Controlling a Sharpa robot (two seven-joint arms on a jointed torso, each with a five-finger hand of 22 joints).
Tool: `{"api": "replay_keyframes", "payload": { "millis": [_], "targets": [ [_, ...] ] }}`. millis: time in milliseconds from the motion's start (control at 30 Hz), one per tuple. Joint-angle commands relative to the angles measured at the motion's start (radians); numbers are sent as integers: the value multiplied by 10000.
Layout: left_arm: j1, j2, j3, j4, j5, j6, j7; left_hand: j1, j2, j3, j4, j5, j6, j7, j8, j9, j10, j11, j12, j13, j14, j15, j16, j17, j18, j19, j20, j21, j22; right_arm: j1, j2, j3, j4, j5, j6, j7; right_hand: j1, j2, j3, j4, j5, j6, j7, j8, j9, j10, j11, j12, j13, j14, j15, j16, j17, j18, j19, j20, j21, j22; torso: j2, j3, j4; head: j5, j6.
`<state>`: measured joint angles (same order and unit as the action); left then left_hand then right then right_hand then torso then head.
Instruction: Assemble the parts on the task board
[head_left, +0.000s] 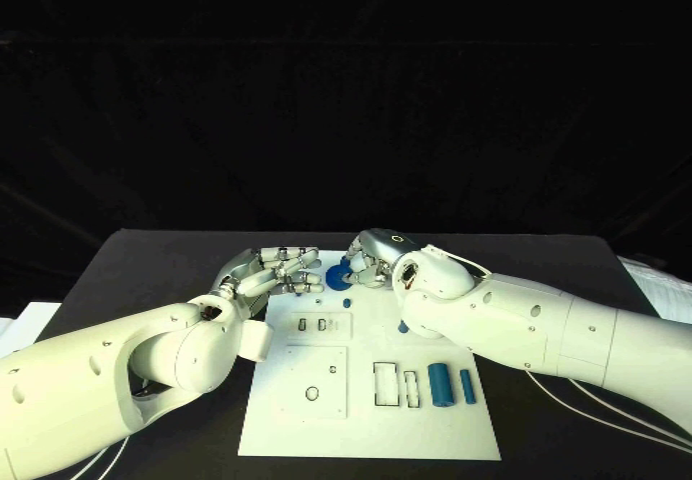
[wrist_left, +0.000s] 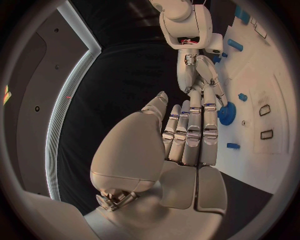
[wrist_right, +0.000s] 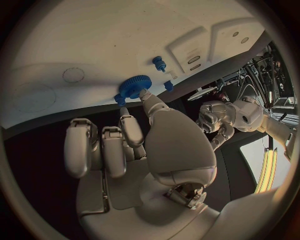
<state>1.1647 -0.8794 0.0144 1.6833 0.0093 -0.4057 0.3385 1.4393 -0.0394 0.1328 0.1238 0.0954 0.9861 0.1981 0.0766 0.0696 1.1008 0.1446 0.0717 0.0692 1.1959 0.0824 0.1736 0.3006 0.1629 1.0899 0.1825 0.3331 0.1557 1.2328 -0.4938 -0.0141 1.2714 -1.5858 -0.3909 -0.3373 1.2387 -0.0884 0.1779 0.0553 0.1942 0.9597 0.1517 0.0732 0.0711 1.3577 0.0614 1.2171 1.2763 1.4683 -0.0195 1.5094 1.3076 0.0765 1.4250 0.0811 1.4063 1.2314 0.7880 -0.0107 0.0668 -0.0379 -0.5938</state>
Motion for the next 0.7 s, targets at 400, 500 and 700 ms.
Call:
{"api": "replay_keyframes", "payload": {
  "millis": [400,500,700],
  "targets": [
    [10,-84,7,-58,11,216,112,17,2,87,0,-18,-8,12,-50,-13,-16,-11,-44,-16,25,6,-40,15,174,15,13,9,15,438,-3272,163,1704,3909,-269,4309,579,141,165,-221,216,43,2,-13,1,134,0,182,135,868,39,157,1939,-123,132,58,133,241,-108,59,-323,84,90],
    [9,-28,6,-132,11,222,143,20,-4,99,-12,-18,-4,7,-51,-12,-12,-14,-44,-15,30,3,-44,22,175,15,12,11,16,486,-3701,168,1575,4386,94,4737,721,88,179,-346,273,39,9,-21,-1,165,5,231,178,881,45,198,2002,-138,161,64,173,318,-132,105,-374,68,101],
    [4,42,5,-231,11,250,157,20,-4,99,-12,-18,-4,7,-51,-12,-12,-14,-44,-15,30,3,-44,22,175,15,12,11,16,422,-4053,140,977,4378,617,5026,826,27,168,-452,275,71,8,-10,3,144,5,194,150,880,49,198,2003,-140,162,68,184,334,-167,163,-437,39,75]
  ]
}}
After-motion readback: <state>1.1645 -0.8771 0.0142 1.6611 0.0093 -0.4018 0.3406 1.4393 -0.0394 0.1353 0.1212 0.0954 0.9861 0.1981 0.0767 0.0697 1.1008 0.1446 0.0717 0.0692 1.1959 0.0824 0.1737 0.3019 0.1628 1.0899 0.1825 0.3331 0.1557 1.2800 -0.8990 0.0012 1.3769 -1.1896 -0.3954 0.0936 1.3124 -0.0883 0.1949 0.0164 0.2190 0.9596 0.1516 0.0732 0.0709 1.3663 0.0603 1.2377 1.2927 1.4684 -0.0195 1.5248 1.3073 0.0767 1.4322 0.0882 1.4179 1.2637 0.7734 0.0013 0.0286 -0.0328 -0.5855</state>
